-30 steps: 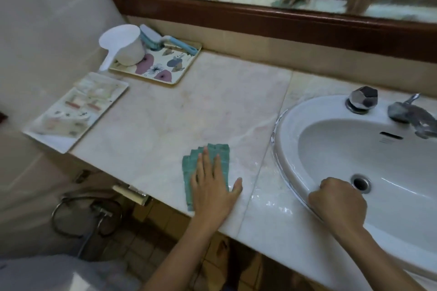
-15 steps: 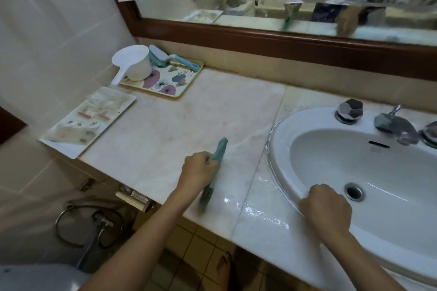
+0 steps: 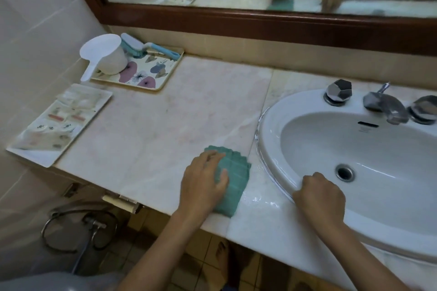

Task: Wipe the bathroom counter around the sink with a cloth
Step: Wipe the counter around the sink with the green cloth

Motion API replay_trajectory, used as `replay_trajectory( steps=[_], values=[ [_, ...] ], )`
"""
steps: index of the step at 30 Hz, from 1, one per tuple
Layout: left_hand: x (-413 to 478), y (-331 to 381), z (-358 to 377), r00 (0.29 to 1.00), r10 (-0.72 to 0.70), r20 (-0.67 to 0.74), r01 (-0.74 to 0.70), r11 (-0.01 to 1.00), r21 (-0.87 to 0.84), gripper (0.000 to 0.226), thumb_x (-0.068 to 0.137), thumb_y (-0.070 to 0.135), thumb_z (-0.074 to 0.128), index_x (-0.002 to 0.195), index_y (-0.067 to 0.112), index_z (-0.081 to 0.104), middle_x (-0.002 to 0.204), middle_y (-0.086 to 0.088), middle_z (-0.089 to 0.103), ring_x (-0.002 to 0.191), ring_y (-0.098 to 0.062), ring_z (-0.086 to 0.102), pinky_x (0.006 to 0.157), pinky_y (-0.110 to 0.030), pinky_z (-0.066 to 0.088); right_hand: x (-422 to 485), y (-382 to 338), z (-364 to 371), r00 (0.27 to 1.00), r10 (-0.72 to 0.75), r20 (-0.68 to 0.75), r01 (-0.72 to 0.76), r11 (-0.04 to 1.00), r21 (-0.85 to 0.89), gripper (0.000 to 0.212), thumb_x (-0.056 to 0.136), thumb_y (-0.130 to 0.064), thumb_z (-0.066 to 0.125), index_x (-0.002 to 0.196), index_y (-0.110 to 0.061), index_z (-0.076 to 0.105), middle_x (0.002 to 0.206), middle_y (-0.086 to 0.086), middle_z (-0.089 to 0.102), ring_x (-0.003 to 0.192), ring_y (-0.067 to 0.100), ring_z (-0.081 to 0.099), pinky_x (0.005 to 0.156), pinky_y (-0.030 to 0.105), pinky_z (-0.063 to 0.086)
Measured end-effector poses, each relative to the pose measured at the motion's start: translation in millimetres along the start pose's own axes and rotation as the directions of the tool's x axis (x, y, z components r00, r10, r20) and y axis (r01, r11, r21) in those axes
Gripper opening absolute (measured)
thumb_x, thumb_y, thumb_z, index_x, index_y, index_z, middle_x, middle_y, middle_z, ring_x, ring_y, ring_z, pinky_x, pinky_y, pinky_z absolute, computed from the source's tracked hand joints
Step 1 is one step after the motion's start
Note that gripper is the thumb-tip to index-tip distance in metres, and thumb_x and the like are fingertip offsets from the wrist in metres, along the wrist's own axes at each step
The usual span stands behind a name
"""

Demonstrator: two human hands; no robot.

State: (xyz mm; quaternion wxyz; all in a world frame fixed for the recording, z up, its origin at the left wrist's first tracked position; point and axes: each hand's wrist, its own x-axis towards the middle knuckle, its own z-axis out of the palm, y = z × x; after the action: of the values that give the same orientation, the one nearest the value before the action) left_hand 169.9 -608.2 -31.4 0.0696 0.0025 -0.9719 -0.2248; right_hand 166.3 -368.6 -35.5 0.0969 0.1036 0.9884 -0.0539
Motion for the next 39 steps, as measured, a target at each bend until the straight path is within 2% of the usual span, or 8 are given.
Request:
replay_trajectory(
  steps=[7,11,14,18,23,27,32,39],
  values=[
    [7,-2,59,0.82,0.265,0.507,-0.422,0.879,0.223,0.072,0.094,0.062,0.02,0.154,0.029,-0.001,0.161,-0.001,-0.018,0.143,-0.034,-0.028,0.116,-0.056,-0.002,4,1,9,0.999,-0.031,-0.026,0.029,0.998,-0.052,0.035,0.071,-0.006,0.054,0.054,-0.014,0.024,0.073,0.003,0.037,0.061,0.027,0.038,0.049,0.029,0.017],
    [3,2,62,0.58,0.562,0.59,-0.728,0.683,0.065,0.065,0.101,0.05,0.019,0.155,0.019,-0.003,0.162,0.0,-0.013,0.146,-0.031,-0.022,0.119,-0.05,-0.003,6,-1,15,0.985,-0.118,-0.123,0.122,0.992,0.026,0.054,0.04,0.007,0.07,0.051,-0.011,0.021,0.059,0.006,0.027,0.045,0.023,0.023,0.048,0.024,0.013],
    [33,-10,65,0.518,0.633,0.575,-0.773,0.635,-0.003,0.061,0.103,0.043,0.024,0.155,0.022,0.001,0.163,0.007,0.0,0.148,-0.025,-0.014,0.121,-0.043,0.002,6,2,20,0.983,-0.114,-0.144,0.12,0.992,0.035,0.042,0.032,0.007,0.074,0.047,-0.007,0.037,0.054,0.013,0.038,0.04,0.023,0.025,0.046,0.024,0.018],
    [108,-39,68,0.706,0.531,0.468,-0.608,0.793,0.018,0.059,0.101,0.044,0.031,0.154,0.022,0.017,0.162,0.002,0.007,0.15,-0.024,-0.002,0.119,-0.044,0.013,7,4,24,0.984,-0.092,-0.153,0.096,0.995,0.021,0.034,0.031,0.008,0.071,0.047,-0.002,0.043,0.054,0.015,0.041,0.038,0.025,0.032,0.046,0.026,0.019],
    [224,-35,87,0.979,0.083,0.187,-0.142,0.934,0.328,0.055,0.097,0.053,0.024,0.148,0.035,0.032,0.163,-0.006,0.009,0.147,-0.039,0.001,0.116,-0.053,0.001,7,2,27,0.956,-0.124,-0.265,0.131,0.991,0.01,0.008,0.042,0.0,0.048,0.049,-0.001,0.043,0.055,0.016,0.041,0.038,0.028,0.039,0.047,0.026,0.019],
    [267,1,107,0.962,-0.183,0.203,0.129,0.958,0.256,0.057,0.099,0.043,0.018,0.154,0.027,0.017,0.163,-0.009,0.005,0.147,-0.04,-0.001,0.118,-0.053,-0.004,5,-1,26,0.975,-0.085,-0.204,0.091,0.996,0.021,0.021,0.039,0.006,0.06,0.049,-0.002,0.042,0.056,0.015,0.041,0.04,0.028,0.04,0.047,0.023,0.015],
    [186,27,120,0.959,0.127,0.252,-0.179,0.964,0.198,0.053,0.102,0.035,0.023,0.154,0.024,0.019,0.163,-0.008,0.008,0.148,-0.036,0.001,0.12,-0.045,0.0,3,-3,19,0.999,-0.004,-0.032,0.003,1.0,-0.025,0.03,0.051,0.004,0.066,0.058,-0.007,0.039,0.068,0.01,0.042,0.055,0.025,0.032,0.047,0.022,0.007],
    [-43,56,95,0.954,0.142,0.264,-0.178,0.977,0.114,0.057,0.1,0.037,0.03,0.154,0.027,0.015,0.163,-0.001,0.003,0.149,-0.028,-0.004,0.117,-0.044,0.004,-1,-9,6,0.997,0.054,0.047,-0.051,0.997,-0.063,0.003,0.073,-0.006,0.055,0.073,-0.006,0.052,0.082,0.008,0.041,0.072,0.031,0.045,0.054,0.029,0.023]
  ],
)
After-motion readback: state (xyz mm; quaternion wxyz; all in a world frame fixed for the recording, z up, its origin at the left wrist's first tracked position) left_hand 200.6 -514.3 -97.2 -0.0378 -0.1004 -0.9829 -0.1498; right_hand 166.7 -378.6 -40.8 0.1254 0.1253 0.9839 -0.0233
